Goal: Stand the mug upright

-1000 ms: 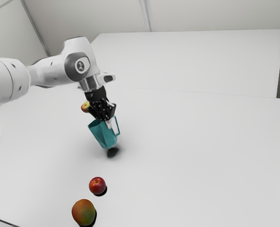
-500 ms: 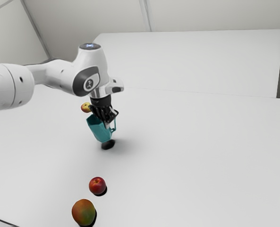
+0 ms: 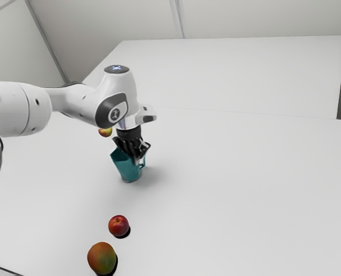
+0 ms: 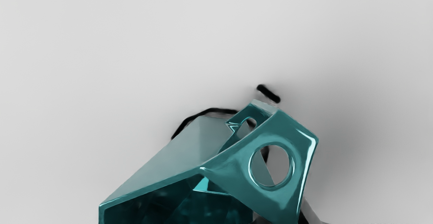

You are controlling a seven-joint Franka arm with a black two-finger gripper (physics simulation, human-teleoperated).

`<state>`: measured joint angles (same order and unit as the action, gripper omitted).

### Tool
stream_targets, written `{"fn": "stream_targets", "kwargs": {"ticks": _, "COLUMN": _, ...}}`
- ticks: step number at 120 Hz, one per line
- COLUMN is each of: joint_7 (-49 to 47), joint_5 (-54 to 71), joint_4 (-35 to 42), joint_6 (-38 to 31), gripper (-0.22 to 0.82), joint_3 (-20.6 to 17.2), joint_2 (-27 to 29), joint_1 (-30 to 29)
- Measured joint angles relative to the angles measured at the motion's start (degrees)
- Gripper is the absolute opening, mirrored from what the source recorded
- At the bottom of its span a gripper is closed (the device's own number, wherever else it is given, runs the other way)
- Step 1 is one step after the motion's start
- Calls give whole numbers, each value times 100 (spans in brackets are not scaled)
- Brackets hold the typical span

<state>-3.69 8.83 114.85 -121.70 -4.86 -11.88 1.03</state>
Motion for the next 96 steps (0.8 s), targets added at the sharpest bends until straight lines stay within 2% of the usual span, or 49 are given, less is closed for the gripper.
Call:
{"fn": "stream_targets", "kwargs": {"ticks": 17, "joint_7": -53, "joint_5": -39, "joint_4": -4, "joint_6": 33, "gripper": 28, "joint_3": -39, "joint_2": 110, "joint_1": 4}}
{"fn": "stream_targets", "kwargs": {"ticks": 35, "joint_7": -81, "joint_5": -50, "joint_4": -4, "joint_6": 64, "gripper": 44, "joint_3": -41, "joint_2": 367, "joint_1": -2}}
{"fn": "stream_targets", "kwargs": {"ticks": 52, "joint_7": -97, "joint_5": -52, "joint_4": -59, "joint_6": 112, "gripper": 52, "joint_3": -40, "joint_2": 721, "joint_1": -7}}
{"fn": "stream_targets", "kwargs": {"ticks": 69, "joint_7": -114, "joint_5": -52, "joint_4": -446, "joint_6": 239, "gripper": 56, "joint_3": -36, "joint_2": 910, "joint_1": -9}}
{"fn": "stream_targets", "kwargs": {"ticks": 96, "joint_7": -136, "joint_5": -31, "joint_4": -1368, "joint_6": 1021, "gripper": 59, "joint_3": -74, "joint_2": 1003, "joint_1": -9}}
